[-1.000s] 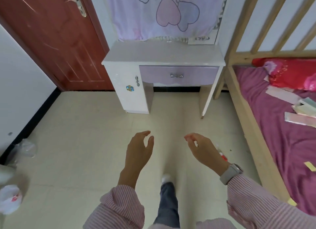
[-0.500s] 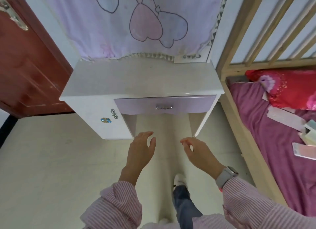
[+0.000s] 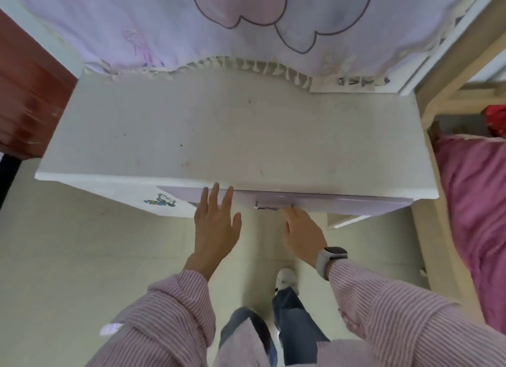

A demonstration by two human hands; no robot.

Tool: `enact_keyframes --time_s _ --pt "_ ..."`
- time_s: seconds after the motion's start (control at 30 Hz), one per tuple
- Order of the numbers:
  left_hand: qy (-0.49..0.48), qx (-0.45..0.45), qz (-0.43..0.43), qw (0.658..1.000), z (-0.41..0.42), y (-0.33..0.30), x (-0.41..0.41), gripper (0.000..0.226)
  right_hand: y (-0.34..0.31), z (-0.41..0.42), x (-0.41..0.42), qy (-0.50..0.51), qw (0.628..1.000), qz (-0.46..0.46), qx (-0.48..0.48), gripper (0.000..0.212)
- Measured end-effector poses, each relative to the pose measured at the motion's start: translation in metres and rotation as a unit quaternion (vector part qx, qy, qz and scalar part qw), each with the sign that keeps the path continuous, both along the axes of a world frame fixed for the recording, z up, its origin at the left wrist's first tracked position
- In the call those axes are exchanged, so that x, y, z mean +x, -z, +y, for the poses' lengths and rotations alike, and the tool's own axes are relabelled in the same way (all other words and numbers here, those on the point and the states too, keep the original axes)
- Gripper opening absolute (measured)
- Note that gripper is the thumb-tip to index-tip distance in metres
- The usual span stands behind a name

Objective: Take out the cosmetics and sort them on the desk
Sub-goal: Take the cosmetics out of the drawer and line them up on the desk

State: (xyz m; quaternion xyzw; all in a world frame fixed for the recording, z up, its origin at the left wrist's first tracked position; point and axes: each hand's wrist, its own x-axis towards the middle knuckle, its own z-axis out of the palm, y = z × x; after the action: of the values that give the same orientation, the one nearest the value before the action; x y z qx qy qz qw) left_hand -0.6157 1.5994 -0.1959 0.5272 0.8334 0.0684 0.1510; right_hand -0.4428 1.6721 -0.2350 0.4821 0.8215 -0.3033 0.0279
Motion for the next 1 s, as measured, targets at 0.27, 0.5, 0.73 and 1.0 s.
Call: enact_keyframes --time_s 0.27,0.5,0.73,1.0 --pt "0.053 0.026 0.077 0.995 0.042 0.054 -0.045 0.052 0.07 0.027 -0.042 -0.126 0.984 -0.112 0.063 0.046" --pt "0.094 0.13 0.121 0.98 0.036 0.081 -0.065 0.047 0.084 0.031 -0.057 -0.102 0.953 -0.171 0.229 0.023" --pt "0.109 0.139 0.098 0.979 0.034 0.079 -0.072 0.047 0.07 0.019 -0.057 -0.079 0.956 -0.179 0.217 0.026" --pt "0.12 0.159 0.055 0.978 0.014 0.073 -0.072 0.047 0.066 -0.023 -0.041 -0.106 0.961 -0.164 0.196 0.024"
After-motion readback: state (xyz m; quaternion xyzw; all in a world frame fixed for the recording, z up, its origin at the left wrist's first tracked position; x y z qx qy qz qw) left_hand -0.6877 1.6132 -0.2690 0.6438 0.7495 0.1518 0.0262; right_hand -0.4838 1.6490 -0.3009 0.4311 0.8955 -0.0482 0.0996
